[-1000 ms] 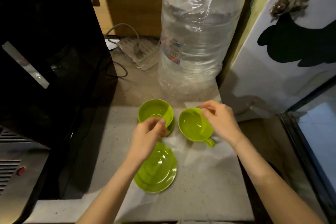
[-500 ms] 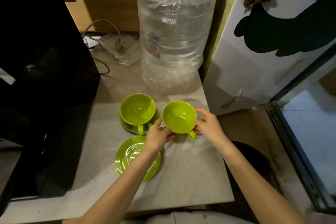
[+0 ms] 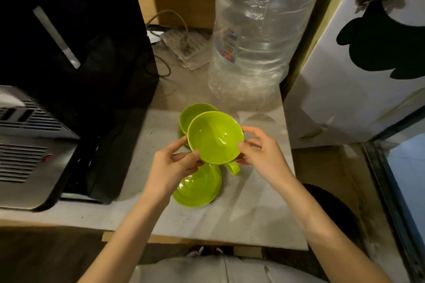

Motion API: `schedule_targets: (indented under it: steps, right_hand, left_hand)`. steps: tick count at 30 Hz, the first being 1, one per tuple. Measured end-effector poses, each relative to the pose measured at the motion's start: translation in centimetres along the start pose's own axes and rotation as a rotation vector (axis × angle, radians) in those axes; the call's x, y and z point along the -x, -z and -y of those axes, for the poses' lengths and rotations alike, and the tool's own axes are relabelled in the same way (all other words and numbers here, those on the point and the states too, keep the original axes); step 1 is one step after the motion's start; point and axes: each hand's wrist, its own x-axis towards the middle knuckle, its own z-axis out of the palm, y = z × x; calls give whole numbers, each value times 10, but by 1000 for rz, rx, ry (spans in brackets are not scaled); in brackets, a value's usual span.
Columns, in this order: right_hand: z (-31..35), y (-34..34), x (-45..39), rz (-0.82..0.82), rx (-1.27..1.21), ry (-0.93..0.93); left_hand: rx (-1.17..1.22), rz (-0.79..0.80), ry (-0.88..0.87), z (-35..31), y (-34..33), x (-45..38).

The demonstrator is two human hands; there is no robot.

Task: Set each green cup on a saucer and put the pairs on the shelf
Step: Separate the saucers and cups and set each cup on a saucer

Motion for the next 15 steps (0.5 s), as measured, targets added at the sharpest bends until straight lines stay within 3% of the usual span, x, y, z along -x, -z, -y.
schedule_targets:
  steps: [9,15]
  right_hand:
    - [-27,-48,17,176,249,-27]
    - [-41,-49,20,194,248,-84]
  left_hand:
    - [122,-154,118,49,37,40]
    - [129,-157,159,66,35,42]
